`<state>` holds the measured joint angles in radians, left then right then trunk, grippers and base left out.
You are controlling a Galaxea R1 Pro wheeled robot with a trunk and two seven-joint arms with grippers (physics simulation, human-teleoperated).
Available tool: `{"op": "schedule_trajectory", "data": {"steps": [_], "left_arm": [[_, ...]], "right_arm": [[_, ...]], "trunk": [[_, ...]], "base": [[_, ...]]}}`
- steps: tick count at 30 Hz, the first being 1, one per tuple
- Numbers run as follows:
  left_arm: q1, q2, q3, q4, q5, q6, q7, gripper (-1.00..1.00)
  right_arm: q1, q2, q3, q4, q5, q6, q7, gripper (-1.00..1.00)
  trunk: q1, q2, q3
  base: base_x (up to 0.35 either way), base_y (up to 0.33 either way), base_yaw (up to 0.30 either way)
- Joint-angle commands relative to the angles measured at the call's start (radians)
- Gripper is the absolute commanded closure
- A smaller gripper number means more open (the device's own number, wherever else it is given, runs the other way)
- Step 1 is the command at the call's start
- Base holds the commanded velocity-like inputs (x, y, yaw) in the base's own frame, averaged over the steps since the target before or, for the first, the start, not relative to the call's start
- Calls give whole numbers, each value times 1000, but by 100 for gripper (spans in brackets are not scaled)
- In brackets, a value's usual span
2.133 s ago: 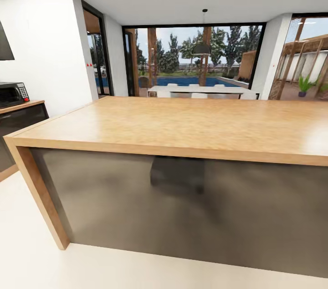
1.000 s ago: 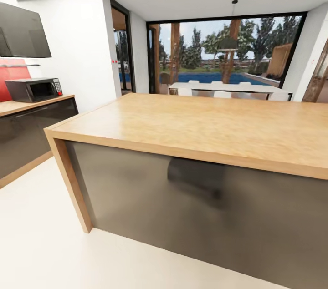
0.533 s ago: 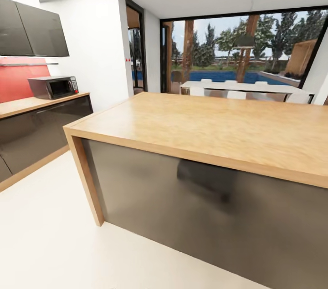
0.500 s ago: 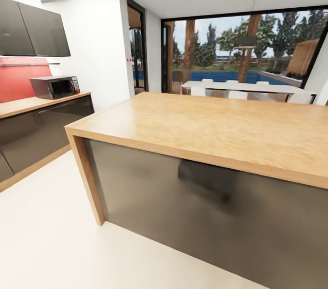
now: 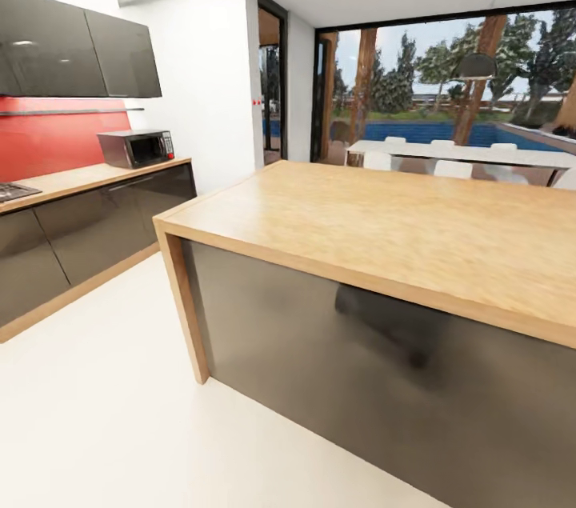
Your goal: Set up a coffee station on the kitchen countertop: keep the coffee maker on the countertop, move the bottle of coffee from the kitchen shelf to the counter next to the coffee maker, place a paper coffee filter on top of the coffee maker, put the saucer next to the coffee maker with the coffee cup on the saucer, and place the electric kettle next to the coffee maker.
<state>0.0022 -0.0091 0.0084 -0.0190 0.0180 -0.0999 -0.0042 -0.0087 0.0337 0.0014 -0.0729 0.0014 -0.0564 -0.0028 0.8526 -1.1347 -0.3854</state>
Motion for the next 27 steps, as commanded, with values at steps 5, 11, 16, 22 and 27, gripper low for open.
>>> {"op": "schedule_trajectory", "data": {"steps": [5,11,16,22,27], "left_arm": [[0,0,1,-1,2,-3,0,-100],[-1,0,1,-1,2,-3,0,-100],[-1,0,1,-1,2,-3,0,-100],[-1,0,1,-1,2,-3,0,-100],[-1,0,1,-1,2,-3,0,-100]], "right_arm": [[-1,0,1,1,0,-3,0,-100],[-1,0,1,1,0,-3,0,-100],[-1,0,2,1,0,-3,0,-100],[-1,1,2,1,0,-3,0,-100],[-1,1,1,1,0,-3,0,-100]], "trunk": [[-19,35,10],[-42,77,24],[-61,112,35],[-84,154,49],[-104,189,60]], "base": [[0,0,235],[0,0,241],[0,0,244],[0,0,244],[0,0,248]]}}
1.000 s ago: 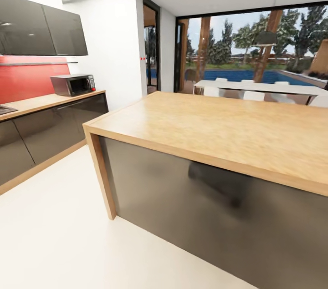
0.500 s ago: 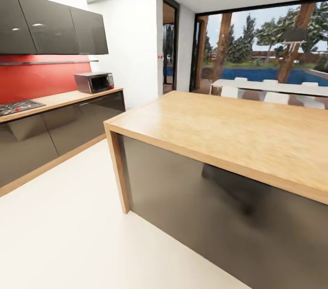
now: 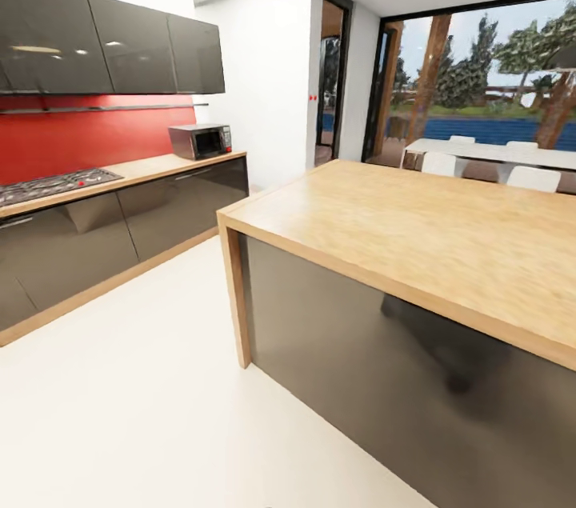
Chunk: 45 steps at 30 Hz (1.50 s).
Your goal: Set up a coffee station on the kitchen countertop: keep the coffee maker on the countertop, move the bottle of coffee from the kitchen shelf to the counter next to the coffee maker, place a paper coffee filter on top of the coffee maker, put the saucer next to the coffee maker with the coffee cup on the saucer, and place the electric kettle next to the coffee maker.
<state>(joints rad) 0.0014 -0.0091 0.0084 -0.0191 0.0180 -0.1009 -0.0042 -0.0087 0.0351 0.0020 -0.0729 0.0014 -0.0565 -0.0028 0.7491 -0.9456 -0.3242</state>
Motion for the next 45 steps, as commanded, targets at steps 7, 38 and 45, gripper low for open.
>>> {"op": "schedule_trajectory", "data": {"steps": [7,38,45], "left_arm": [[0,0,2,-1,2,-2,0,-100],[0,1,48,-1,2,-3,0,-100],[0,1,73,-1,0,-3,1,-100]], "right_arm": [[-1,0,0,1,0,-4,-1,-100],[-1,0,1,1,0,-4,-2,-100],[-1,0,1,1,0,-5,-2,-100]], "trunk": [[-27,49,16],[-146,266,97],[-173,315,116]], "base": [[0,0,258],[0,0,265],[0,0,271]]}}
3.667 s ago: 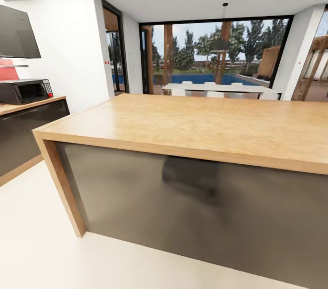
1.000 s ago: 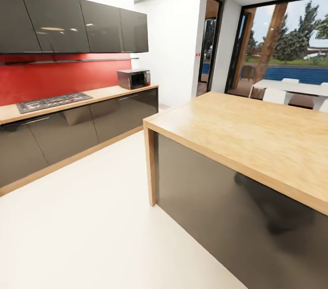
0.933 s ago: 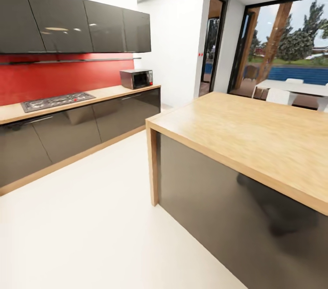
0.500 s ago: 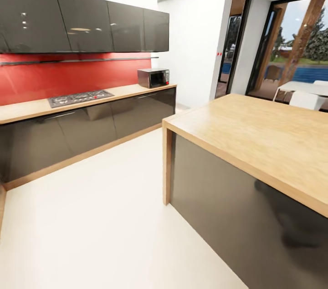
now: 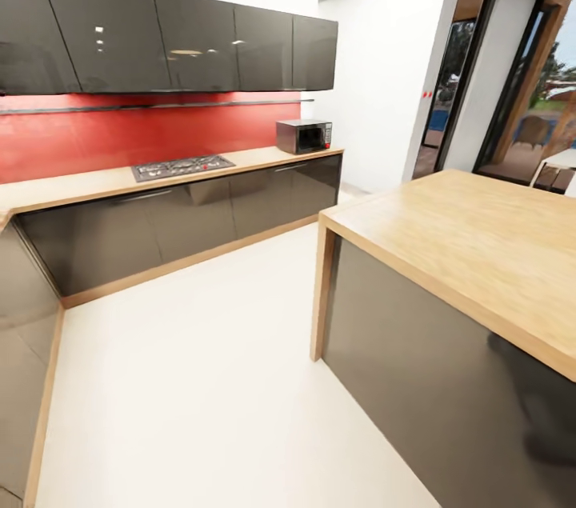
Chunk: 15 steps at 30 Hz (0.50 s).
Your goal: Set up a coffee station on the kitchen countertop: keep the coffee maker on the countertop, move the bottle of coffee from the kitchen shelf to the counter next to the coffee maker, place a paper coffee filter on top of the coffee maker, put the saucer next to the coffee maker with the coffee cup on the saucer, and place the electric kettle next to the coffee maker.
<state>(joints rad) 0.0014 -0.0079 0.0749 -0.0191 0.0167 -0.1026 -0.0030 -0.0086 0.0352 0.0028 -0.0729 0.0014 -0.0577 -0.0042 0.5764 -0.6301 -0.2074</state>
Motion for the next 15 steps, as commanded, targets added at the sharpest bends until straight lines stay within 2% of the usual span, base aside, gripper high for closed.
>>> {"op": "schedule_trajectory", "data": {"steps": [1,15], "left_arm": [[0,0,7,-1,2,-2,0,-100],[0,5,10,-1,2,-2,0,-100]], "right_arm": [[-1,0,0,1,0,-3,0,-100],[-1,0,0,1,0,-3,0,-100]], "trunk": [[-4,6,2],[-57,104,40]], "base": [[0,0,271],[0,0,271]]}}
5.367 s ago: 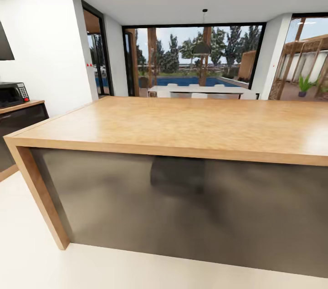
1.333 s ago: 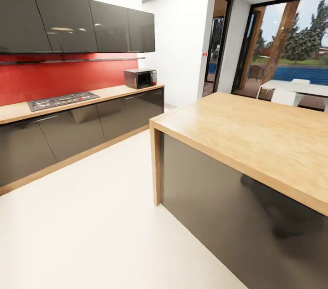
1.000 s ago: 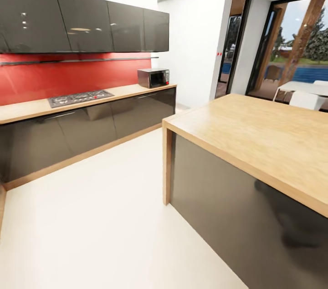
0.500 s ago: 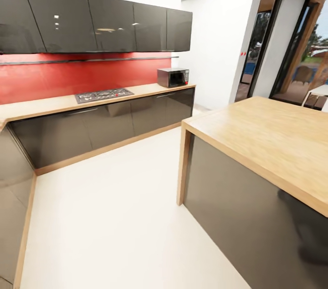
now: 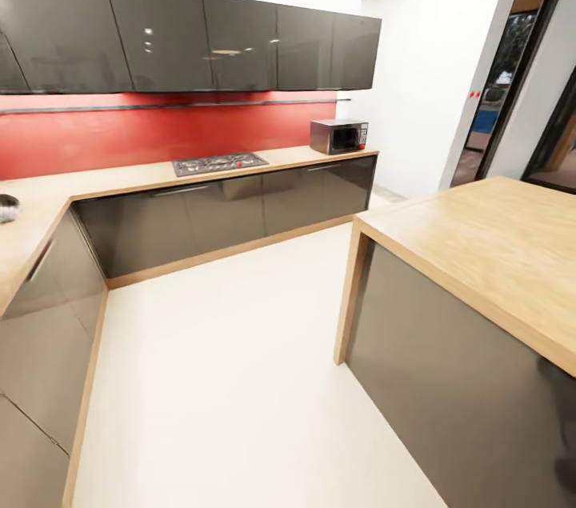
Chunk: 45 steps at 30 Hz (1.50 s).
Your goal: Set up a coffee station on the kitchen countertop: keep the coffee maker on the countertop, move the bottle of coffee from the kitchen shelf to the counter next to the coffee maker, place a paper coffee filter on top of the coffee maker, put the saucer next to the coffee maker with the coffee cup on the saucer, and place the electric kettle next to the coffee maker.
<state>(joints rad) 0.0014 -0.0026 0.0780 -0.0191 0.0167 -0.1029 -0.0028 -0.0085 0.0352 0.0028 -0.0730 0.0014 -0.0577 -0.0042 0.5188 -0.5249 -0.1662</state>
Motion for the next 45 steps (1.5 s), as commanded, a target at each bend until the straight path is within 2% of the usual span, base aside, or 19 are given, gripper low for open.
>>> {"op": "schedule_trajectory", "data": {"steps": [1,18,45], "left_arm": [[0,0,8,-1,2,-2,0,-100],[0,-2,8,-1,2,-2,0,-100],[0,-1,6,-1,0,-3,0,-100]], "right_arm": [[-1,0,0,1,0,-3,0,-100],[-1,0,0,1,0,-4,0,-100],[-1,0,0,1,0,-4,0,-100]], "trunk": [[-4,6,1],[-69,125,48],[-69,125,39]], "base": [[0,0,271],[0,0,271],[0,0,272]]}}
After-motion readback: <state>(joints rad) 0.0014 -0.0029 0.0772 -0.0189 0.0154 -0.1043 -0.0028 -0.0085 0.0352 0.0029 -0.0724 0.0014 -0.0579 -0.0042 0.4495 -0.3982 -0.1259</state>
